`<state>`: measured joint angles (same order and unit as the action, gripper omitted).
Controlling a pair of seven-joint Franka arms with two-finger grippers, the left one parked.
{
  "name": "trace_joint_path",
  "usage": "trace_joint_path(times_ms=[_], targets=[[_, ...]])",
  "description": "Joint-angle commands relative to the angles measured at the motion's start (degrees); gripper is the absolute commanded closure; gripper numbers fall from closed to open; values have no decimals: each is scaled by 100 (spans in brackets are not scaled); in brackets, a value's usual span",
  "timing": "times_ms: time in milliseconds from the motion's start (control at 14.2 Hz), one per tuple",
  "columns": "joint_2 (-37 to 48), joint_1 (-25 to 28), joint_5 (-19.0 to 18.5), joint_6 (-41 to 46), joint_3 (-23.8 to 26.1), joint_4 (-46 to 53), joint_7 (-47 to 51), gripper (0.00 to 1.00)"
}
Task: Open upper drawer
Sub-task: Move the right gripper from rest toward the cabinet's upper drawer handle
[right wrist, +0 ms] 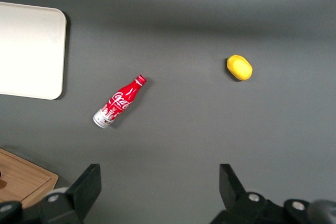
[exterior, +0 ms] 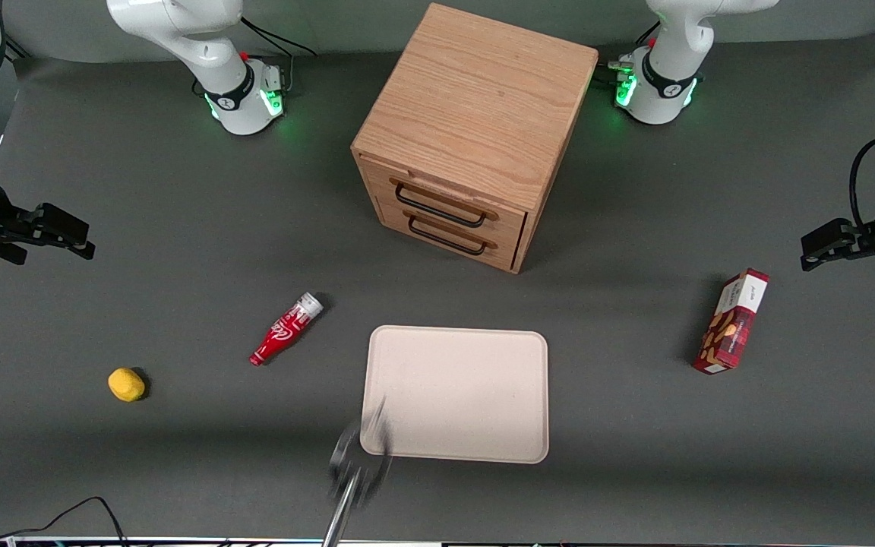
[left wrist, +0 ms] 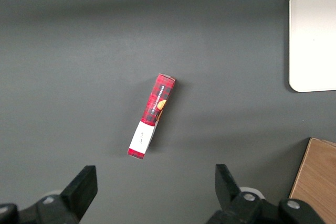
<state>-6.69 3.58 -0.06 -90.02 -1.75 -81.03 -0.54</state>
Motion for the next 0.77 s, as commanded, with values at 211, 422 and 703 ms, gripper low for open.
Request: trace_joint_path(times_ms=[211, 422, 703], targets=[[-87, 108, 67, 98, 43, 166, -120, 0], [-122, 91, 128, 98, 228, 131, -1454, 0], [-184, 91, 674, 204, 473, 96, -2807, 0]])
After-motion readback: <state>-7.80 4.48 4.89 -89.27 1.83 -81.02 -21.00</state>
